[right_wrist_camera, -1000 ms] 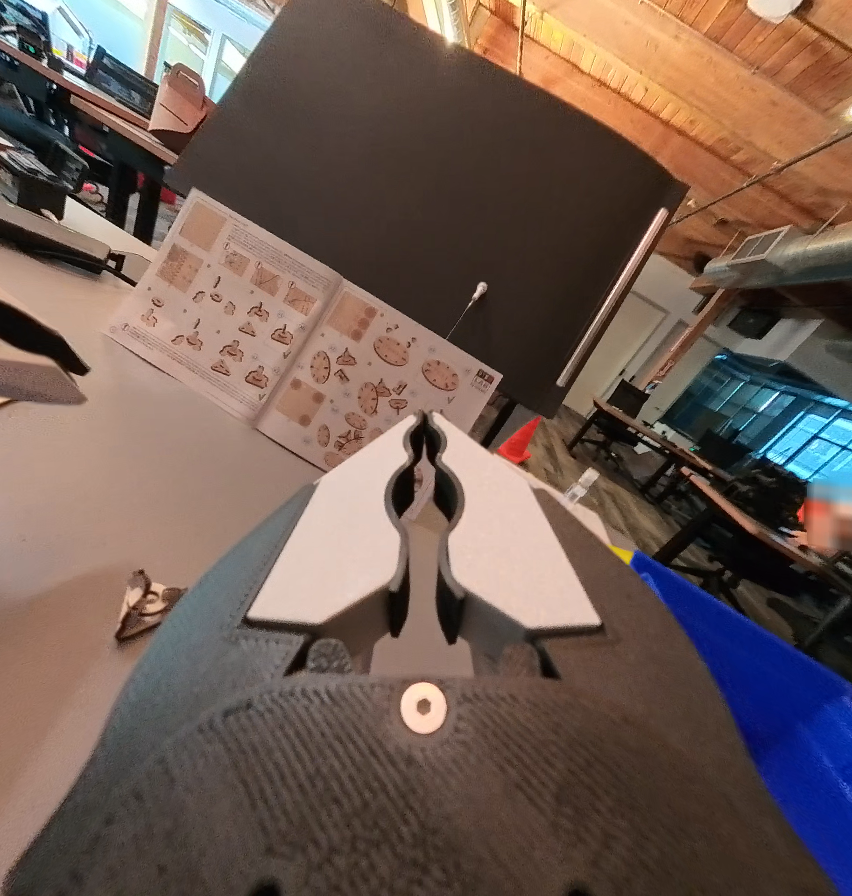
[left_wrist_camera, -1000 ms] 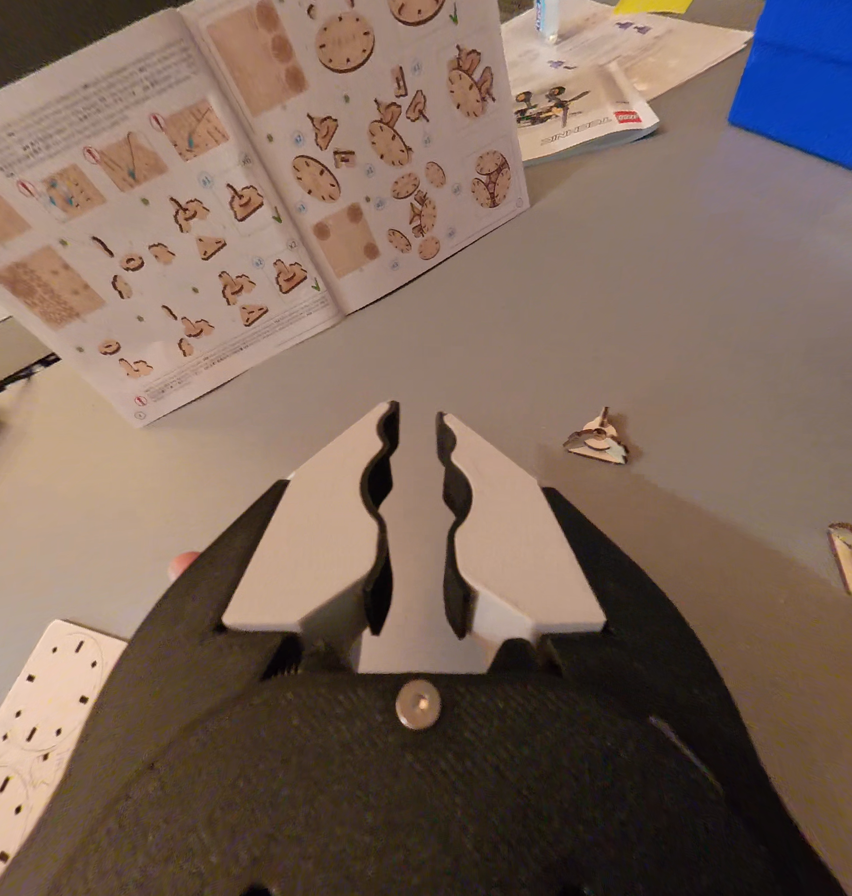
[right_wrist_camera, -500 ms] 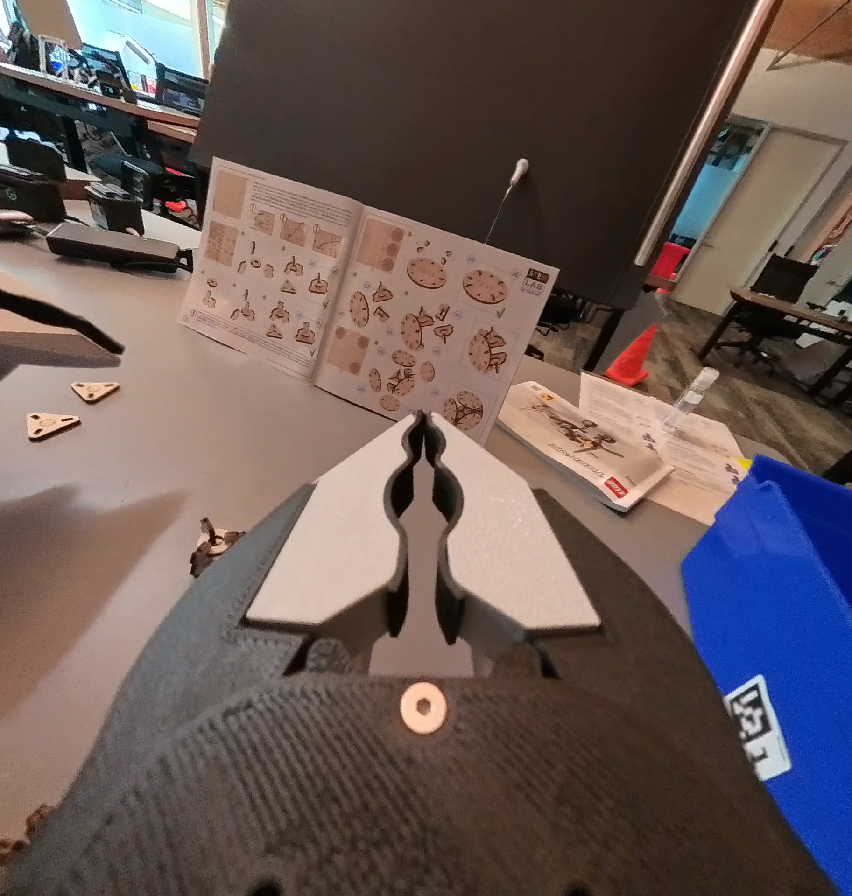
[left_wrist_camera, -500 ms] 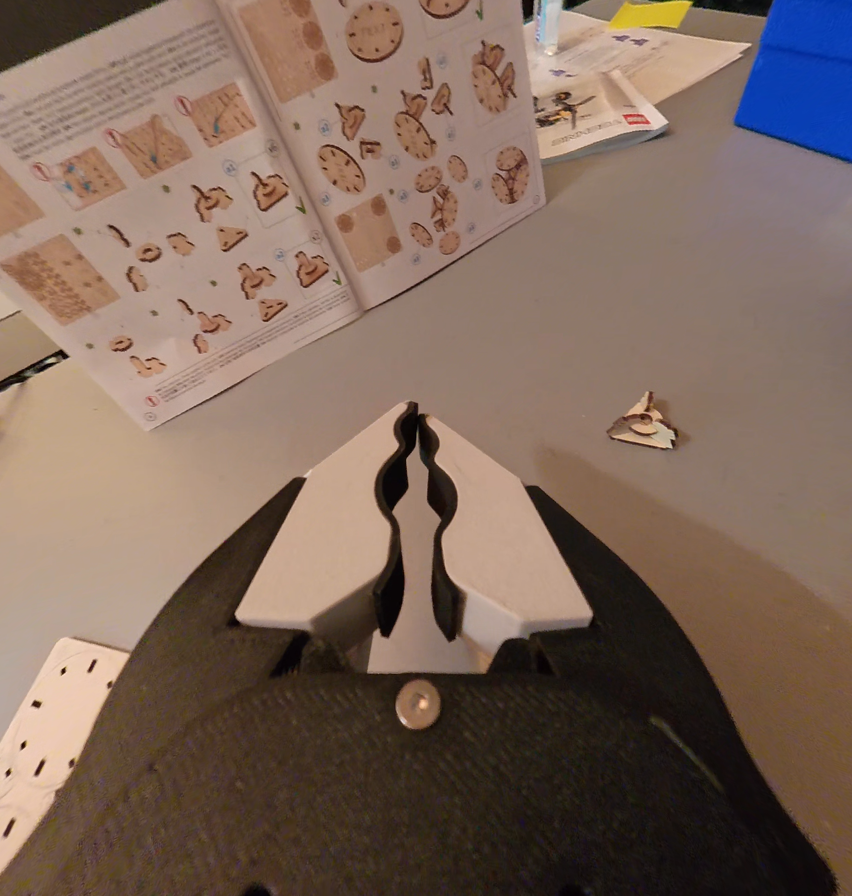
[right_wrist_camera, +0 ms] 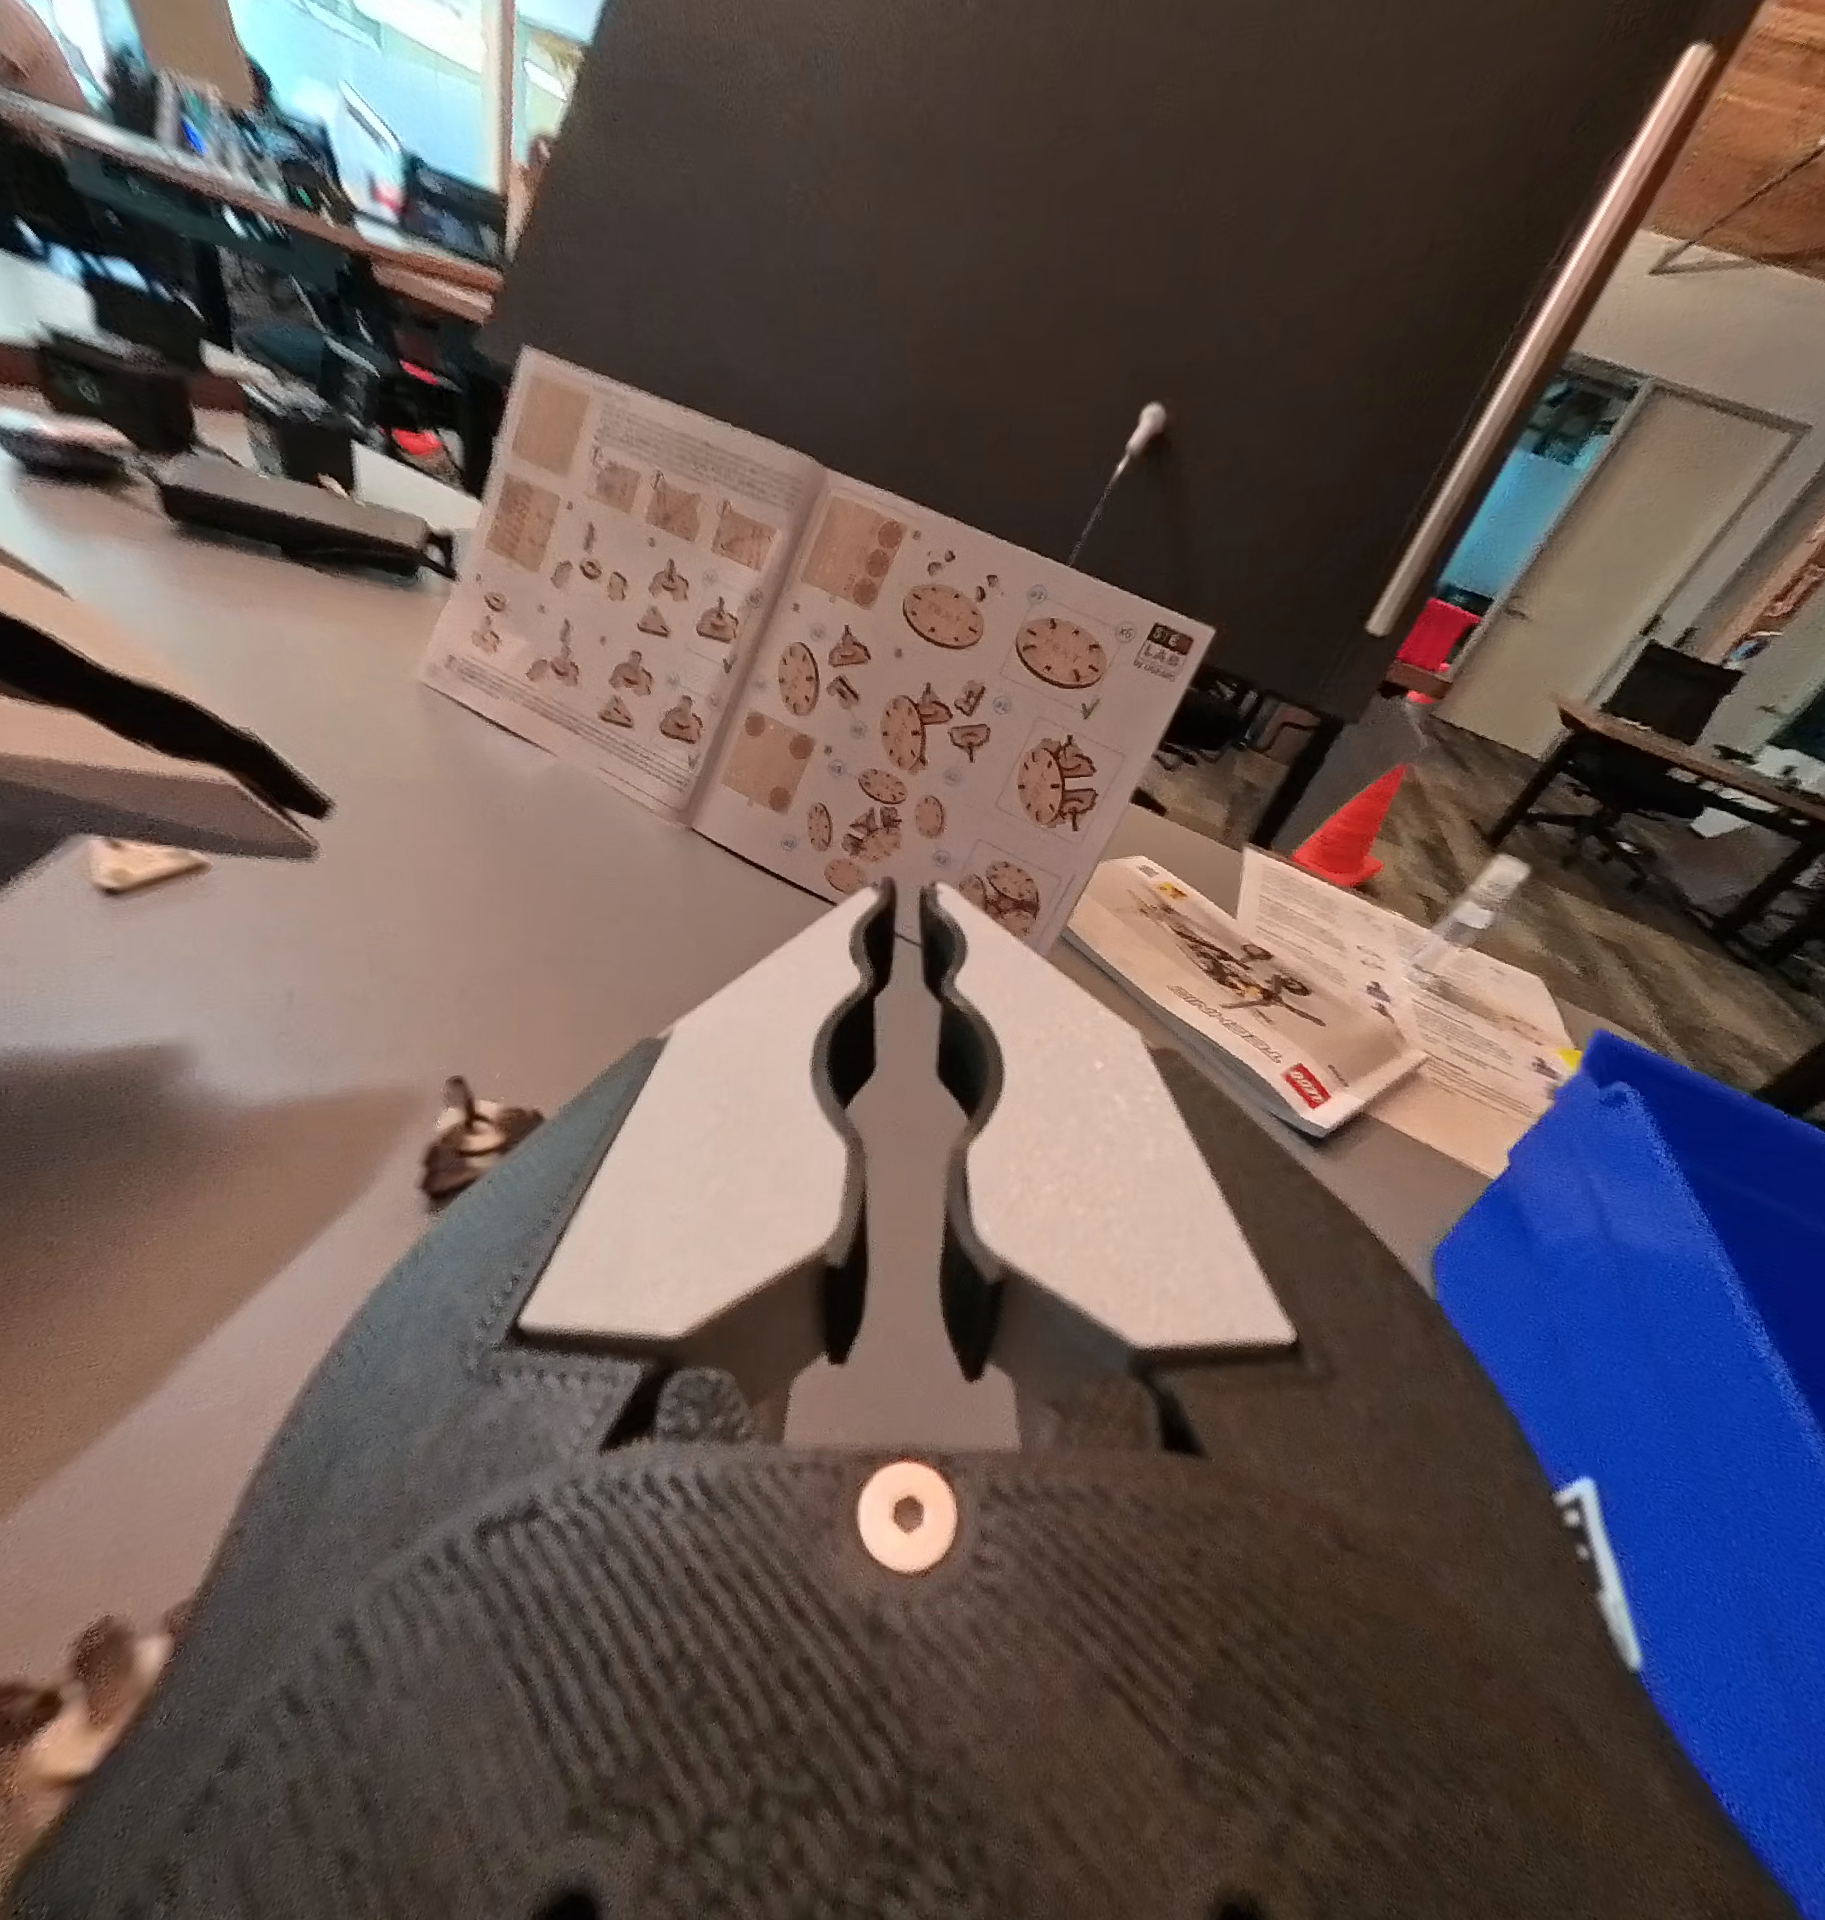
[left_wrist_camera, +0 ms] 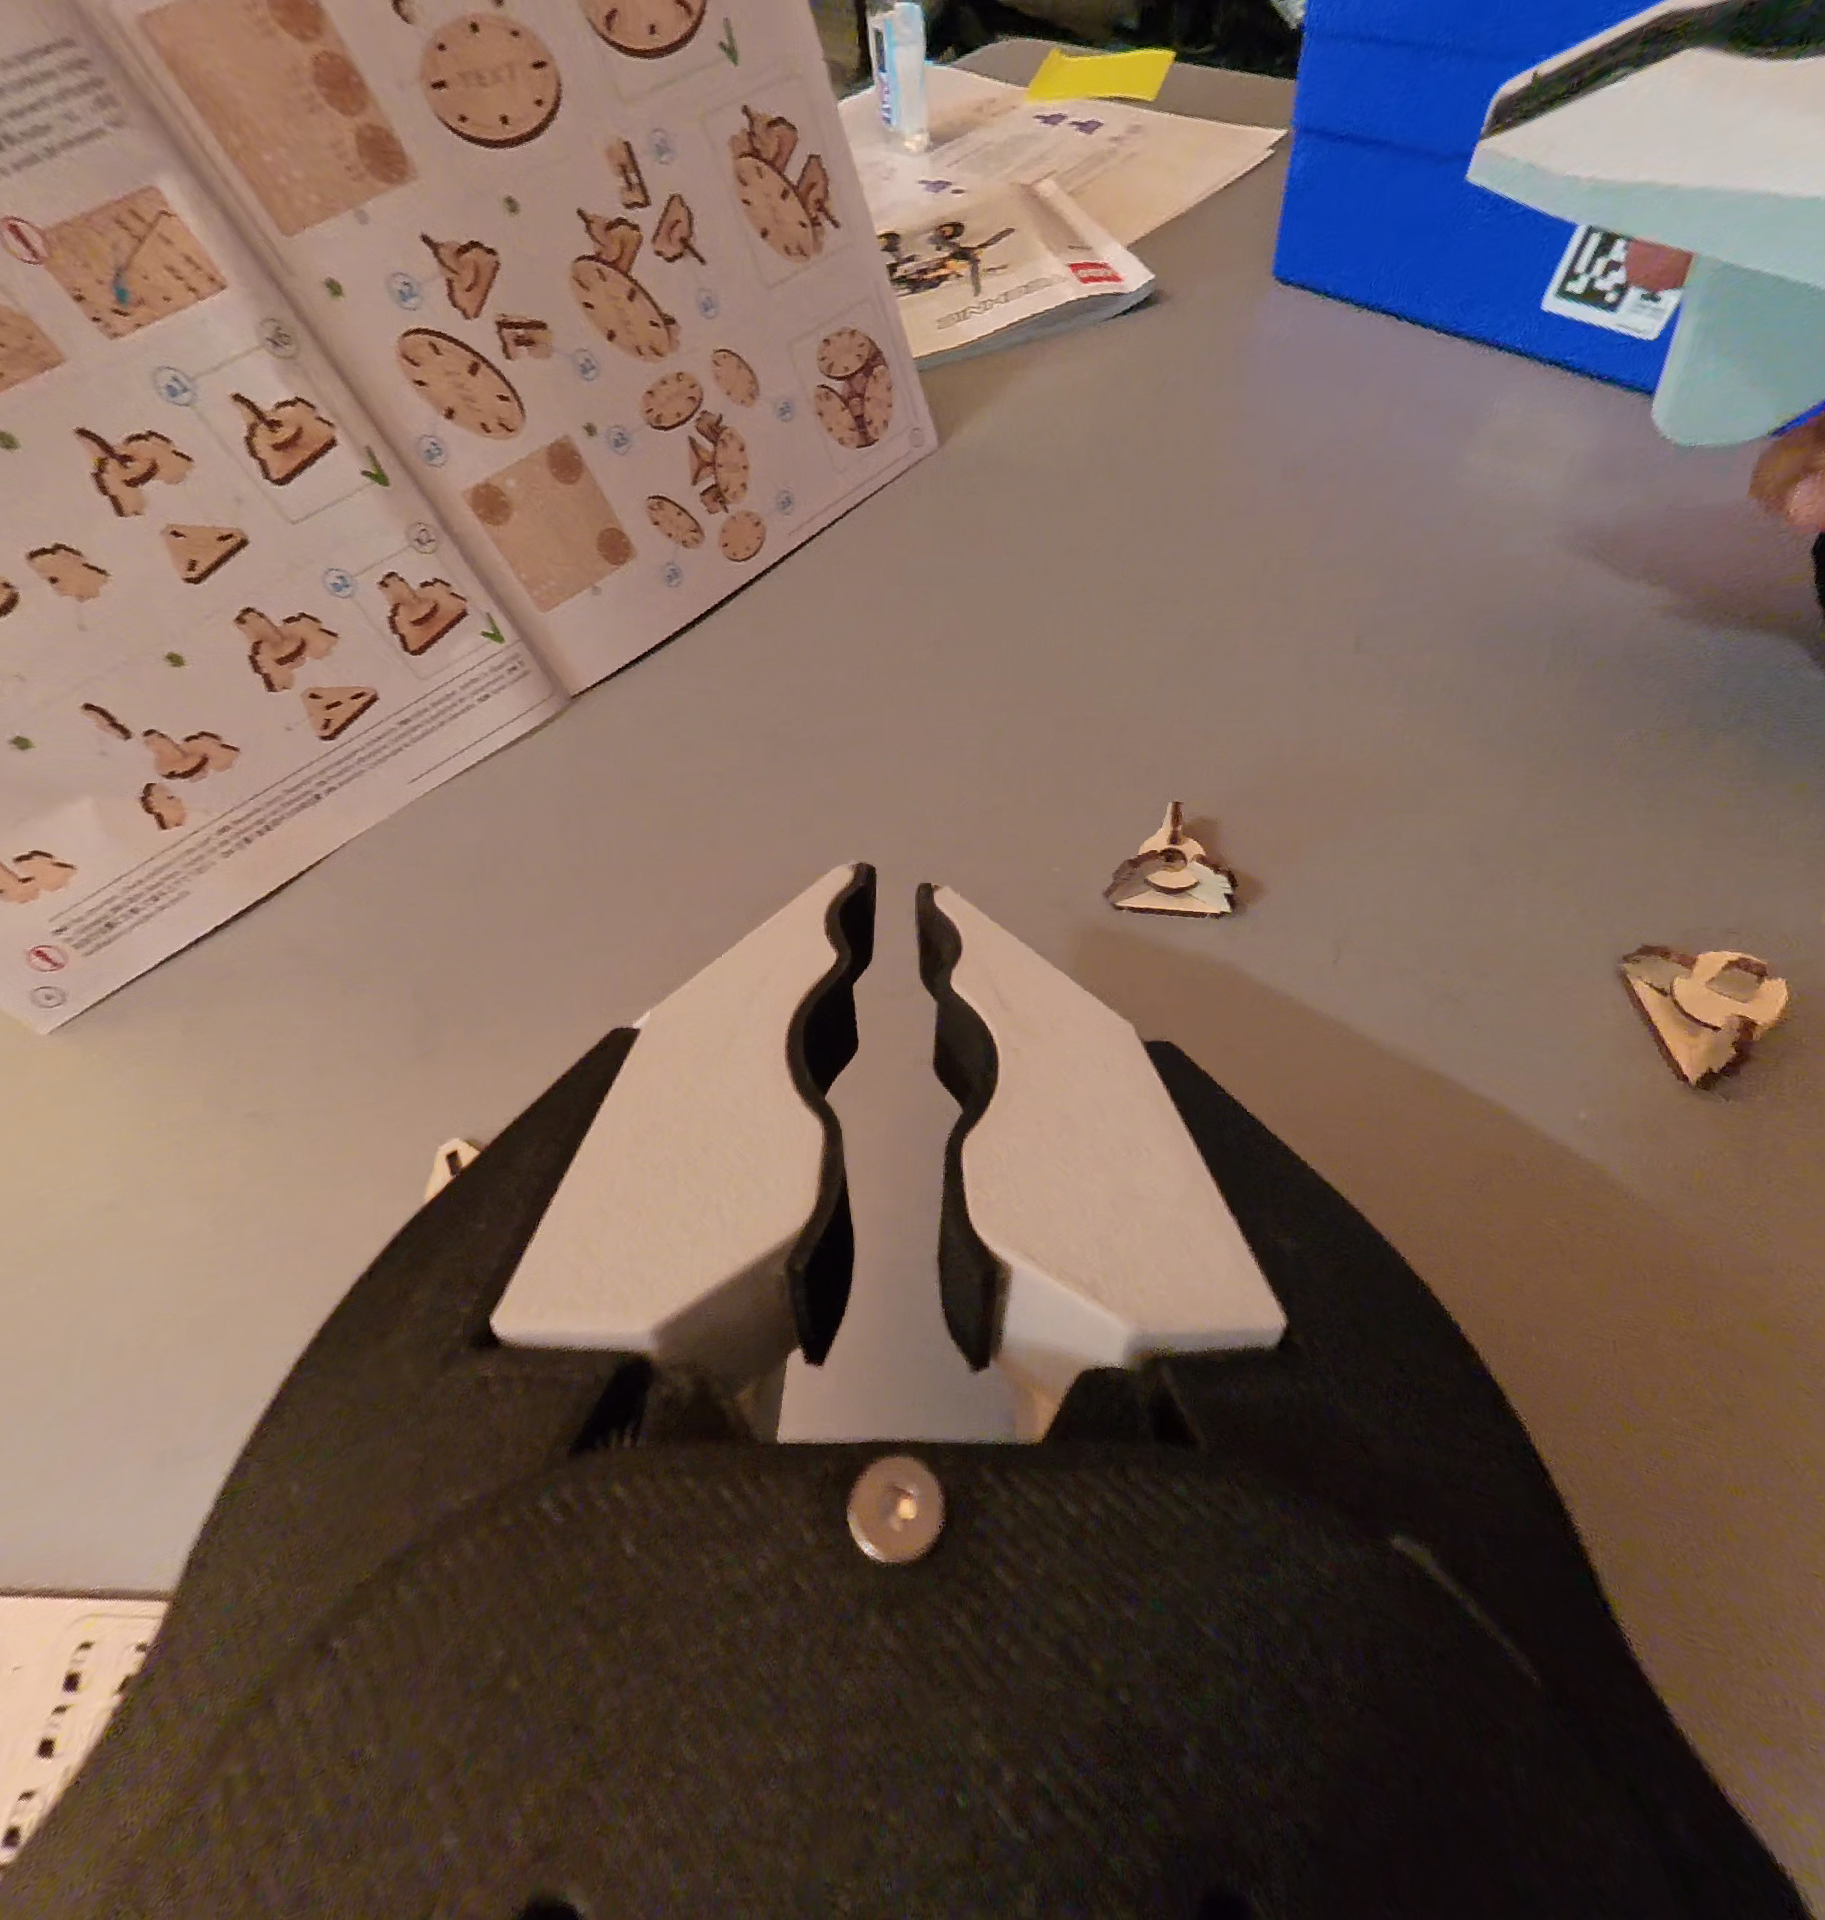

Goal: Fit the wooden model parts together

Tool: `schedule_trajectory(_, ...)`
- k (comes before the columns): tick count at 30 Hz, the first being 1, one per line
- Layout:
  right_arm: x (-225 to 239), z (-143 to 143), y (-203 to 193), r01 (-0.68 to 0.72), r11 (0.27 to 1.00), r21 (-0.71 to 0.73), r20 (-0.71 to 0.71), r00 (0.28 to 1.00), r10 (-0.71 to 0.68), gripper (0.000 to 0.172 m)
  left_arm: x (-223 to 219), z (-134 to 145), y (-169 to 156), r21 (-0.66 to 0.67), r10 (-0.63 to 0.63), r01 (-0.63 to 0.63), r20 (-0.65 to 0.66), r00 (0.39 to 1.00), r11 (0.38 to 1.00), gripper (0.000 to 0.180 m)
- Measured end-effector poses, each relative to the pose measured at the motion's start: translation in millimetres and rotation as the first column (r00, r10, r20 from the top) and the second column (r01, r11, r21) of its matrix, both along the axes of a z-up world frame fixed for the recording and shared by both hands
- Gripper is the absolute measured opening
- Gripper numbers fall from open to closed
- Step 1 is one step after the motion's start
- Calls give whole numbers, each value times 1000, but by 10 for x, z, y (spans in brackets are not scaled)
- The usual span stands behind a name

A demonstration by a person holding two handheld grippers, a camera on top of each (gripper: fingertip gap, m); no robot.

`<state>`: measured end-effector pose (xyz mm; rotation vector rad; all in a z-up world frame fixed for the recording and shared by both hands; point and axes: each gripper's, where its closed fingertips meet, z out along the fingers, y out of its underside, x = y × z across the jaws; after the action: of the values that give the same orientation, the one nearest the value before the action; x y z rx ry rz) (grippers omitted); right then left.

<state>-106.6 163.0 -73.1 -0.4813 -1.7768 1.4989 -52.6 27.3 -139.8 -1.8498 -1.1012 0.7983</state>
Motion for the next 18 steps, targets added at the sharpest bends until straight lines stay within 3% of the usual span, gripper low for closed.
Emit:
schedule_trajectory(4, 536, 275, -9, -238, 960, -149, -7, 971, 240, 0, 37, -13, 26, 18, -18, 18, -1, 1000, 1000, 6)
schedule_trajectory(6, 777, 142, -13, -325, 936, -136, 87, 937, 339, 0, 49, 7, 46, 41, -29, 29, -9, 1000, 999, 6)
schedule_trajectory(8, 1104, -119, -29, -457, 886, -80, 224, 857, 463, 0, 57, 23, 65, 63, -36, 36, -12, 999, 997, 6)
schedule_trajectory(11, 1681, -440, -2, -662, 749, -21, 409, 678, 611, 15, 66, 13, 111, 106, -47, 46, 6, 999, 993, 0)
schedule_trajectory(15, 1890, -824, 21, -713, 683, 156, 524, 646, 554, 24, 61, -3, 156, 138, -57, 53, 22, 998, 989, 0)
schedule_trajectory(18, 1919, -998, 42, -727, 661, 184, 590, 620, 517, 26, 60, -4, 150, 121, -53, 51, 15, 998, 991, 0)
